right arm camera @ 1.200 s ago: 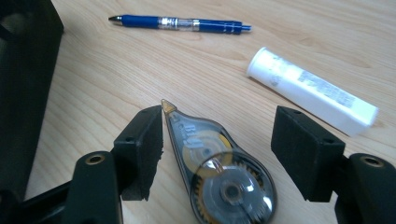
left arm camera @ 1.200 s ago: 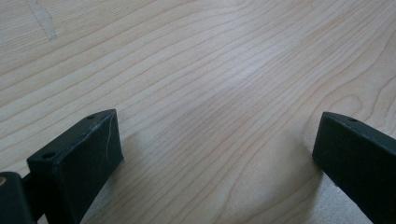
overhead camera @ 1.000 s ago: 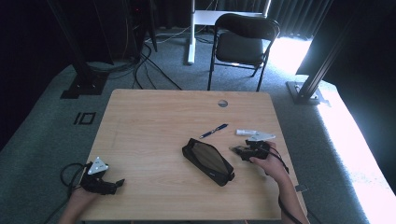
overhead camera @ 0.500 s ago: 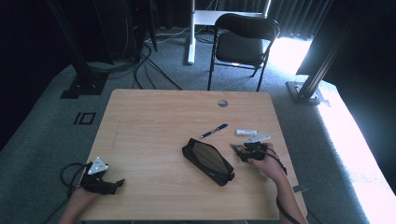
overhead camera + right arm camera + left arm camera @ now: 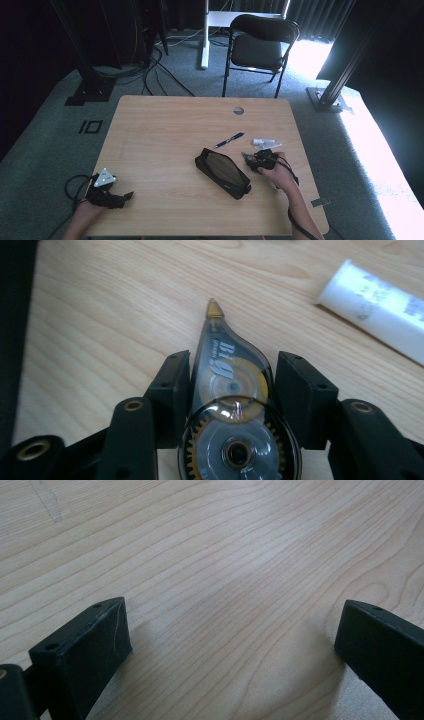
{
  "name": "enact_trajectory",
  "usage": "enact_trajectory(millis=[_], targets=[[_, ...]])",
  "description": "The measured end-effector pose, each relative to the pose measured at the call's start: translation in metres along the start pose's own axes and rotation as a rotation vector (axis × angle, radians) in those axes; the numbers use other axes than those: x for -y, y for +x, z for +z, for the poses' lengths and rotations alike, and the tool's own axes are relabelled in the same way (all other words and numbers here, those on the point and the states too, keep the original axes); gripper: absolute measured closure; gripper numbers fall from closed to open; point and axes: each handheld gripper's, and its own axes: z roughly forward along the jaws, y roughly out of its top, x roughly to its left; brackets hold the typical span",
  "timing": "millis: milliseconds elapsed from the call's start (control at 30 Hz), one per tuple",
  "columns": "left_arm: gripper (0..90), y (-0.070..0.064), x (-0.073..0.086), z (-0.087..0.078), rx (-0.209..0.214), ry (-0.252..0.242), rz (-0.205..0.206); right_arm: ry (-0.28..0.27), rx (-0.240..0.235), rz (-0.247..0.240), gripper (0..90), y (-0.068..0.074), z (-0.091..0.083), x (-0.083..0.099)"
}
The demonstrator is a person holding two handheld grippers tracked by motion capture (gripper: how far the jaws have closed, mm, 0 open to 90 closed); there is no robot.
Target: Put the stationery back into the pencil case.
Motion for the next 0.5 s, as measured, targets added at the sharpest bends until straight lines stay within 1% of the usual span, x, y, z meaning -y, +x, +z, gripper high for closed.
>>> enact_trajectory(millis=[67, 133, 233, 267, 400, 467, 500], targets=[[1.6, 0.0, 0.0, 0.0, 0.0, 0.0, 0.0, 0.015, 0.0, -0.007, 49.6, 0.003, -0.0001, -0.0021], [1.6, 0.0, 0.0, 0.0, 0.0, 0.0, 0.0, 0.021, 0.0, 0.001, 50.0, 0.0036, -0.0003, -0.0031], [1.6, 0.0, 0.0, 0.0, 0.0, 0.0, 0.0, 0.012, -0.009, 0.035, 50.1, 0.0033, -0.0011, -0.0027], [1.6, 0.0, 0.0, 0.0, 0.0, 0.0, 0.0, 0.008, -0.017, 0.039, 50.2, 0.0029, -0.0016, -0.0025], [1.6, 0.0, 0.0, 0.0, 0.0, 0.0, 0.0, 0.004, -0.018, 0.053, 50.4, 0.0014, -0.0053, -0.0025], [1.6, 0.0, 0.0, 0.0, 0.0, 0.0, 0.0, 0.006, -0.016, 0.05, 50.5, 0.0006, -0.0082, -0.003], [1.5, 0.0, 0.0, 0.0, 0.0, 0.0, 0.0, -0.007, -0.009, 0.053, 50.6, 0.0002, -0.0098, -0.0034]])
